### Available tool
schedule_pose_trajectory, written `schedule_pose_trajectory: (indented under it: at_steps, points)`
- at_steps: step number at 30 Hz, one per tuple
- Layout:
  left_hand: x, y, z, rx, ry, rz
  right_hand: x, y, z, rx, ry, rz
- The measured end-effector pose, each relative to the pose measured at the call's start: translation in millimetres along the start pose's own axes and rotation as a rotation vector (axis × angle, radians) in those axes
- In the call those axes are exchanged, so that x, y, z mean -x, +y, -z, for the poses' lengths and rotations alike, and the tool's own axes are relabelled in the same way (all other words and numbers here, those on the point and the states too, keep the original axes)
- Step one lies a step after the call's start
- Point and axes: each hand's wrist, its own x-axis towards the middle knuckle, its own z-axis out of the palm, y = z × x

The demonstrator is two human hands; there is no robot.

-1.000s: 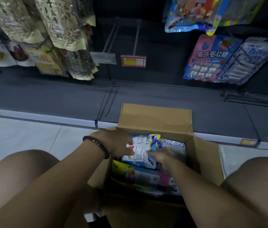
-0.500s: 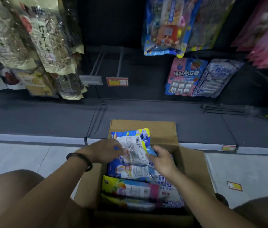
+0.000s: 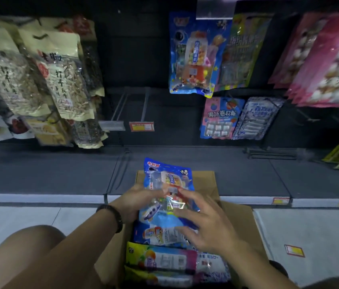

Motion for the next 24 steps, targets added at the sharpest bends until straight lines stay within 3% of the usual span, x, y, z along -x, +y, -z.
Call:
schedule_pose_trajectory:
  at_steps: [2, 5, 7, 9, 14, 24]
  points:
    - [0.6, -1.4, 0.9, -0.013, -0.052, -0.032, 4.1, -2.8, 9.7, -0.120, -0.022, -0.159]
    - [4.5, -2.7, -4.3, -0.031, -0.074, -0.110, -3.4, -1.0, 15.7, -0.194, 0.191, -0.558]
    - [8.7, -0.7, -10.3, -0.020, -0.101, -0.155, -13.9, 3.6, 21.7, -0.433, 0.286, -0.752]
    - [9.4, 2.0, -13.2, -0.015, -0.135, -0.214, -24.3, 9.5, 27.7, -0.746, 0.307, -0.830]
    - [5.4, 16.1, -21.7, 0.023, -0.024, -0.315, -54.7, 2.5, 50.4, -0.941, 0.352, -0.748]
    - [13.3, 87.5, -29.2, 0.065, 0.181, -0.520, -111.2, 5.0, 97.4, -0.808, 0.410, -0.578]
